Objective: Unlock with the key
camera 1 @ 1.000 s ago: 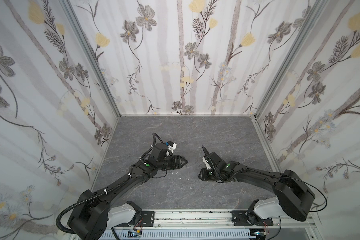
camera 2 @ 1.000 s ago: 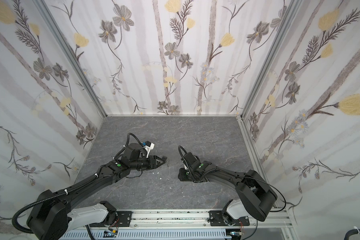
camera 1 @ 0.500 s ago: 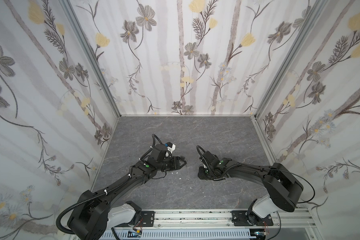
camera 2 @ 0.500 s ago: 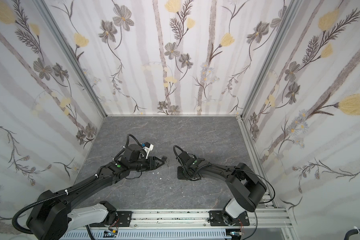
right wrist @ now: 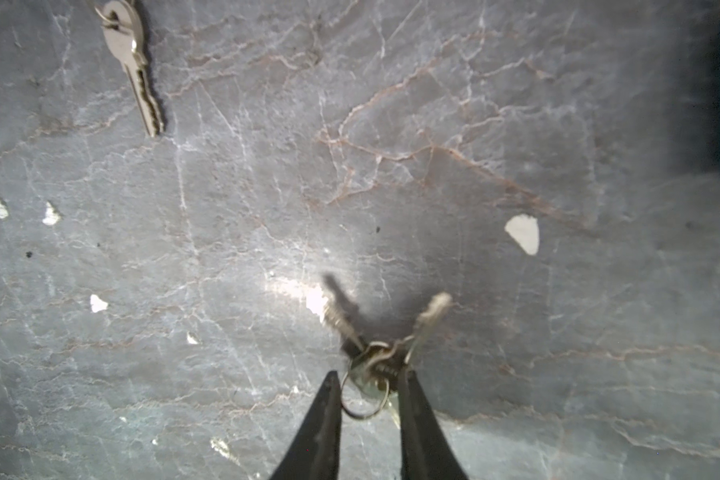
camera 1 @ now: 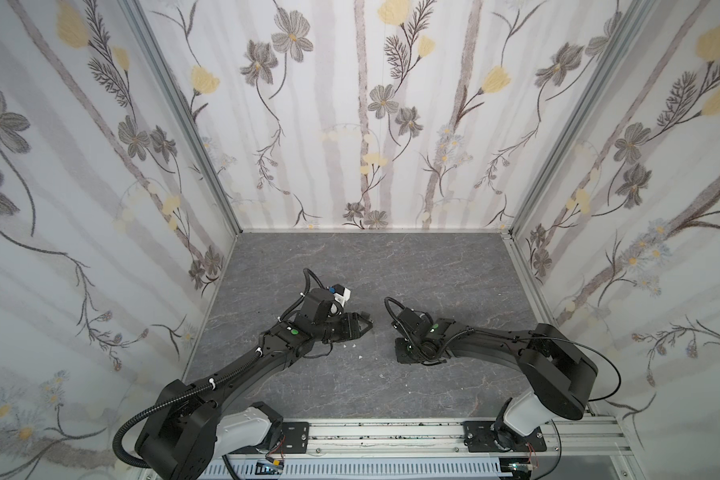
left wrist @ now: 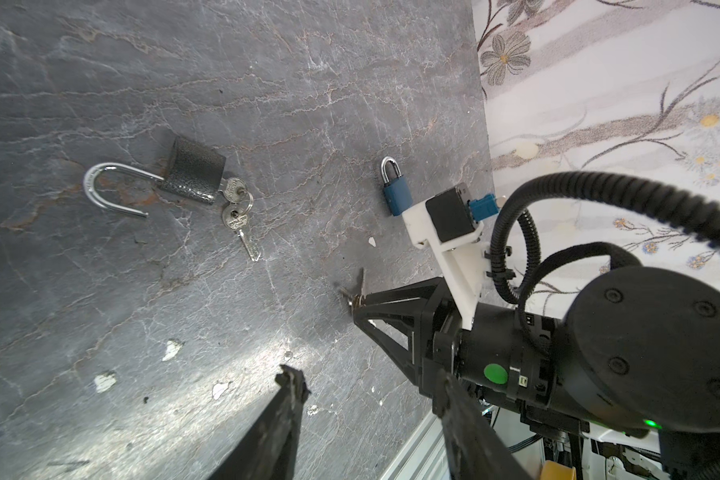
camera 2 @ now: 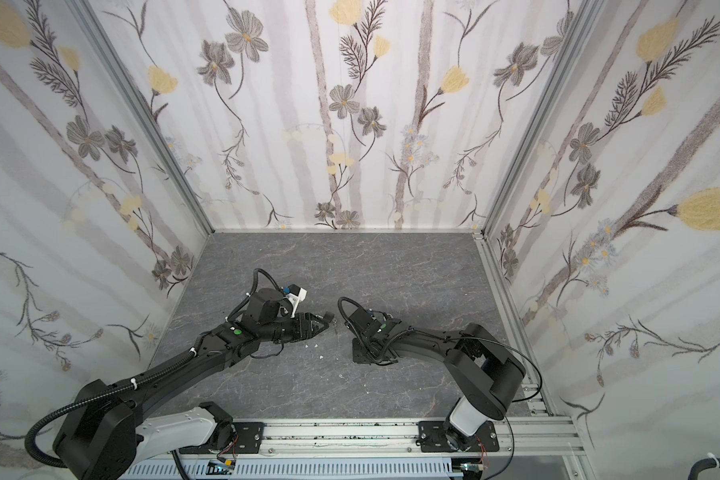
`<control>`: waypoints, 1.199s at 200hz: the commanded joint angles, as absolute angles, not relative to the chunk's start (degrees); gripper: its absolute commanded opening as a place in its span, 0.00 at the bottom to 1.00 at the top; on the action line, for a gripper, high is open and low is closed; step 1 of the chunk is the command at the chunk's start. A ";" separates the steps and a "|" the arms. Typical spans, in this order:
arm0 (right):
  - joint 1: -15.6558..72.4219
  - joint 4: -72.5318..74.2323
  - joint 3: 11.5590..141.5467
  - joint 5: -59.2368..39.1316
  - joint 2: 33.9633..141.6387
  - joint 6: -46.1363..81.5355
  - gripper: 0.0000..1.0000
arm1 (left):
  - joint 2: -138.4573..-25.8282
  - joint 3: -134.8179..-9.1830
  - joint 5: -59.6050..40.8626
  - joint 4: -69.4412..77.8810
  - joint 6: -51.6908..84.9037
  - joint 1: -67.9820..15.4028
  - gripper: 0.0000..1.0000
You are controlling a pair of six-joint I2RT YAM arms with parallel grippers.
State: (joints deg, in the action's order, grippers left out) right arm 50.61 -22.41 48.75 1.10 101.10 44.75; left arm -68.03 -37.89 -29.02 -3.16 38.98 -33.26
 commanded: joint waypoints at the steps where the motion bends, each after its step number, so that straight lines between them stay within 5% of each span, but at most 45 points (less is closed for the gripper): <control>1: 50.64 -23.50 48.69 3.33 101.24 45.60 0.13 | -68.37 -37.79 -29.35 -1.08 38.85 -33.16 0.53; 41: 50.62 -23.68 48.78 4.12 100.34 45.18 0.00 | -68.46 -37.78 -29.36 -0.87 38.85 -33.07 0.53; 144: 47.90 -21.14 52.28 2.32 88.20 32.58 0.00 | -66.04 -38.23 -33.63 5.29 41.95 -31.29 0.56; 184: 43.22 -18.71 54.18 -5.88 81.30 25.69 0.00 | -63.91 -36.77 -40.77 15.12 44.62 -30.54 0.77; 240: 39.98 -17.20 57.54 -19.23 76.17 23.74 0.00 | -63.73 -35.03 -47.00 28.48 47.33 -31.39 0.86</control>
